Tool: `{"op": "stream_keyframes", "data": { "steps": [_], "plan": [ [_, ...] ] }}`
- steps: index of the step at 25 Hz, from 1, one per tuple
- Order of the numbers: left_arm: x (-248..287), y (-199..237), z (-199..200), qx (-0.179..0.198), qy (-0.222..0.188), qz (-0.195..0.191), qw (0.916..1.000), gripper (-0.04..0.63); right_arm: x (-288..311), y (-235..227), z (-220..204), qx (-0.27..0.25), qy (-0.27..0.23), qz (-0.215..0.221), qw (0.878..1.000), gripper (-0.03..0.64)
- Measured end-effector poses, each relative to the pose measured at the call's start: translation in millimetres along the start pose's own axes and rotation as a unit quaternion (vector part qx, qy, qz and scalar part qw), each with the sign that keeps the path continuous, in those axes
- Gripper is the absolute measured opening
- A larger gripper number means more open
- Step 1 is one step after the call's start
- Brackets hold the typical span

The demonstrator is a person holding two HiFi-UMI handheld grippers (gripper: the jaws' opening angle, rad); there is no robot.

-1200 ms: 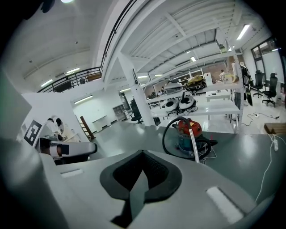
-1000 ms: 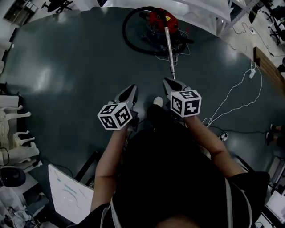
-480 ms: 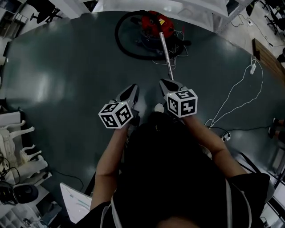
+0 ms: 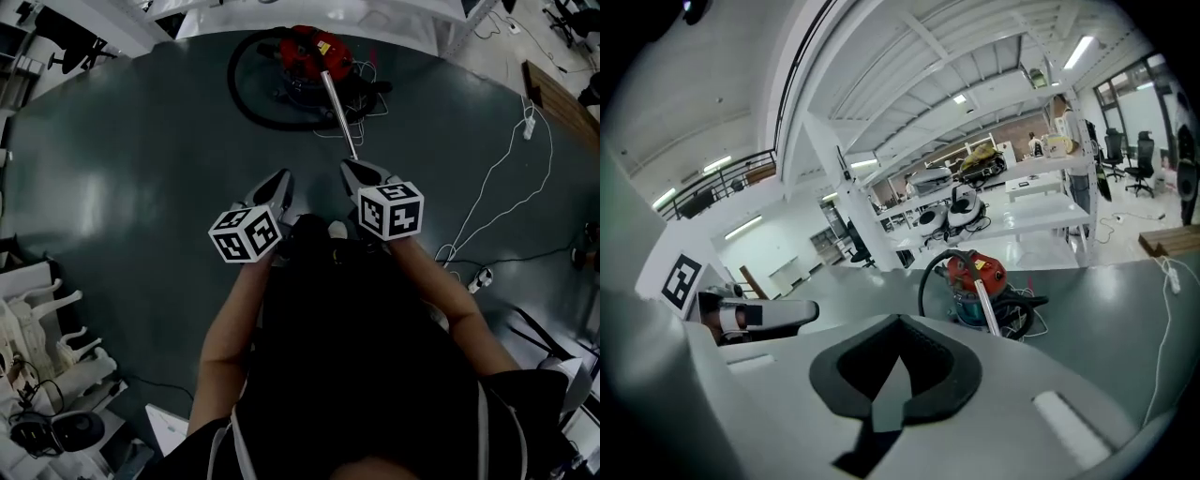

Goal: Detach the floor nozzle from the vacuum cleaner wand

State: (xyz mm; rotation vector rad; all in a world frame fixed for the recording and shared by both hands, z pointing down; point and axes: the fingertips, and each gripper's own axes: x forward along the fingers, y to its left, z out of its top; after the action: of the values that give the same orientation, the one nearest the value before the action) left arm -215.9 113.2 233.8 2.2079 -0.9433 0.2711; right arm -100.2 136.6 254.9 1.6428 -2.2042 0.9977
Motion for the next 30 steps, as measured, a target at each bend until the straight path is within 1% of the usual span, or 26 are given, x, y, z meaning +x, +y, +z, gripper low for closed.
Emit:
{"op": "stream_keyframes", "data": {
  "steps": [2,6,12,15,20,23,26,28,30],
  "plan": [
    [8.2,-2.4,7.8,0.003,0.0,-0.007,1.0,0.009,2.0,-2.6,6.7,0.01,-0.003,0.004,1.0,-0.005],
    [29.1,-6.1,20.1,0.015,0.015,-0.026,0.9994,0.009,9.5,-10.8,21.2,-0.006,-0.004,-0.012,1.0,-0.005],
    [60.7,-7.5,39.1,0.021,0.042,-0.067,0.9966,0.009,32.1,-23.0,40.3,0.014,-0.009,-0.025,1.0,-0.005],
    [73.8,3.4,49.4,0.017,0.054,-0.075,0.9956,0.009,47.0,-23.5,49.9,0.019,-0.007,-0.03,0.999,-0.005],
    [94.4,28.7,70.5,0.009,0.07,-0.076,0.9946,0.009,74.5,-26.0,68.0,0.018,-0.001,-0.045,0.999,-0.005],
    [106.1,43.4,79.5,0.018,0.084,-0.075,0.9935,0.009,90.0,-28.9,77.0,0.025,-0.002,-0.047,0.999,-0.005],
    [117.6,62.7,92.3,0.023,0.086,-0.074,0.9932,0.009,108.6,-29.6,88.5,0.034,-0.009,-0.043,0.998,-0.005],
    [126.2,75.7,101.3,0.015,0.086,-0.081,0.9929,0.009,122.4,-30.5,94.5,0.038,-0.007,-0.046,0.998,-0.005],
    [135.4,85.0,106.7,0.016,0.095,-0.092,0.9911,0.009,135.1,-31.4,97.8,0.038,-0.002,-0.052,0.998,-0.005]
  ]
}}
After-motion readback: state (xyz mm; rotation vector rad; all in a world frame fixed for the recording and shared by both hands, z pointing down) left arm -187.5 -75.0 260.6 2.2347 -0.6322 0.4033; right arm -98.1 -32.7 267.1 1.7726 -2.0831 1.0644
